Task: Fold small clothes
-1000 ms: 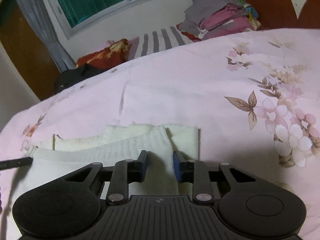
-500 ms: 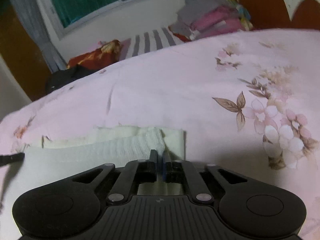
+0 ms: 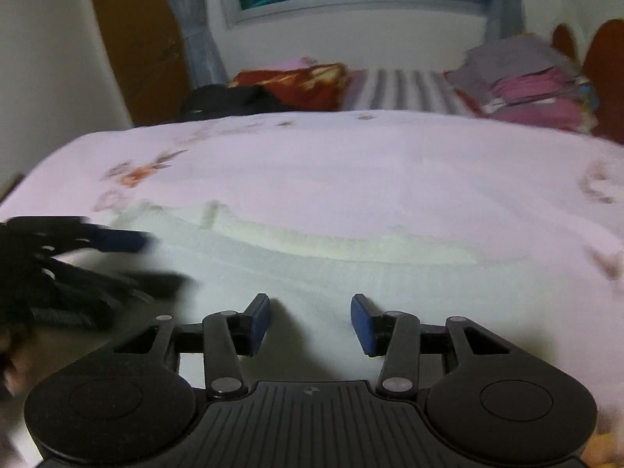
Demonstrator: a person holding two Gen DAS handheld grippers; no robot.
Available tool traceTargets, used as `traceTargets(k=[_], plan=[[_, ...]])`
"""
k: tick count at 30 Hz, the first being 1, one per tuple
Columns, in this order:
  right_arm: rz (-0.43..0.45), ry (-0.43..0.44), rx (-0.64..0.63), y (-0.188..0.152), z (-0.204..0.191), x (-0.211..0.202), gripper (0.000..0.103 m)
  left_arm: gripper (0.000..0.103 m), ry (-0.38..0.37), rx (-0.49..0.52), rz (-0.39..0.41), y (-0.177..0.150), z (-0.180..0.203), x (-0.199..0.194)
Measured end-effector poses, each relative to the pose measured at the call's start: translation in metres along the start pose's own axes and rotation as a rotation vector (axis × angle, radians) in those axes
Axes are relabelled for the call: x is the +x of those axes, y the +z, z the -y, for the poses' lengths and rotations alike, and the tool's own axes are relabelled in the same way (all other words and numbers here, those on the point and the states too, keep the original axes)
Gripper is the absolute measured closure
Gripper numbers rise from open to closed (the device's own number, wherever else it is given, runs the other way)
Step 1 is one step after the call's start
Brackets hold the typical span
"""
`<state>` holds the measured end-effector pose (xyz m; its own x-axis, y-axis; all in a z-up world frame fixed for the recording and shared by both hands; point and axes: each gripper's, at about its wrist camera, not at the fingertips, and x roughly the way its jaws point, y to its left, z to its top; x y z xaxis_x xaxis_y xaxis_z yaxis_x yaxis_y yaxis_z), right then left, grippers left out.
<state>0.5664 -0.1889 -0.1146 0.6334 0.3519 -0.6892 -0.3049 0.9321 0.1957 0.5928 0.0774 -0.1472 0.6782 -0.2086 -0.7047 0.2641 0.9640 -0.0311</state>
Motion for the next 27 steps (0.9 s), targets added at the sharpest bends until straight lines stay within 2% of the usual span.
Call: traceTargets(k=[2,3,4,5,6,7,8,9,11,14,16,18,19,22,23,25,27], plan=[[0.022,-0.173,0.118,-0.006,0.043,-0.008,0.058,0.034,-0.015,-0.096,0.025,-0.007,-0.031,-0.004],[0.023,-0.221,0.183,-0.009,0.065,-0.009,0.058,0.036,-0.035,-0.118,0.030,-0.008,-0.039,-0.005],[0.031,-0.200,0.229,-0.011,0.078,-0.012,0.058,0.036,-0.036,-0.119,0.028,-0.006,-0.040,-0.007],[0.031,-0.177,0.244,-0.011,0.081,-0.013,0.058,0.035,-0.002,-0.119,0.027,-0.002,-0.037,-0.009],[0.035,-0.193,0.223,-0.008,0.076,-0.016,0.058,0.035,0.042,-0.123,0.031,0.001,-0.034,-0.012],[0.081,-0.224,0.201,-0.006,0.066,-0.025,0.058,0.035,0.062,-0.123,0.052,0.003,-0.028,-0.018],[0.122,-0.219,0.190,-0.008,0.061,-0.036,0.058,0.032,0.050,-0.127,0.078,0.003,-0.023,-0.026],[0.148,-0.169,0.180,-0.008,0.051,-0.043,0.058,0.030,0.022,-0.134,0.104,0.003,-0.014,-0.033],[0.089,-0.068,0.129,-0.009,0.023,-0.034,0.058,0.029,-0.002,-0.100,0.113,0.001,0.010,-0.039],[0.047,0.004,0.026,-0.019,-0.014,-0.024,0.058,0.029,-0.030,-0.059,0.077,-0.006,0.043,-0.038],[0.026,0.022,0.020,-0.025,-0.022,-0.018,0.058,0.029,-0.025,-0.043,0.040,-0.014,0.054,-0.030],[0.012,0.022,0.023,-0.029,-0.020,-0.014,0.058,0.028,-0.006,-0.027,0.001,-0.023,0.053,-0.019],[0.016,0.012,0.029,-0.030,-0.014,-0.016,0.058,0.028,0.024,-0.007,0.017,-0.027,0.049,-0.021],[0.034,-0.171,0.073,-0.032,0.021,-0.028,0.058,0.027,0.096,-0.036,0.024,-0.035,0.023,-0.028],[0.031,-0.184,0.104,-0.035,0.030,-0.031,0.058,0.029,0.113,-0.050,0.022,-0.034,0.017,-0.031],[0.004,-0.142,0.115,-0.033,0.035,-0.037,0.058,0.035,0.095,-0.074,0.019,-0.030,0.020,-0.035],[0.018,-0.106,0.081,-0.030,0.017,-0.043,0.058,0.035,0.035,-0.084,0.061,-0.027,0.036,-0.046]])
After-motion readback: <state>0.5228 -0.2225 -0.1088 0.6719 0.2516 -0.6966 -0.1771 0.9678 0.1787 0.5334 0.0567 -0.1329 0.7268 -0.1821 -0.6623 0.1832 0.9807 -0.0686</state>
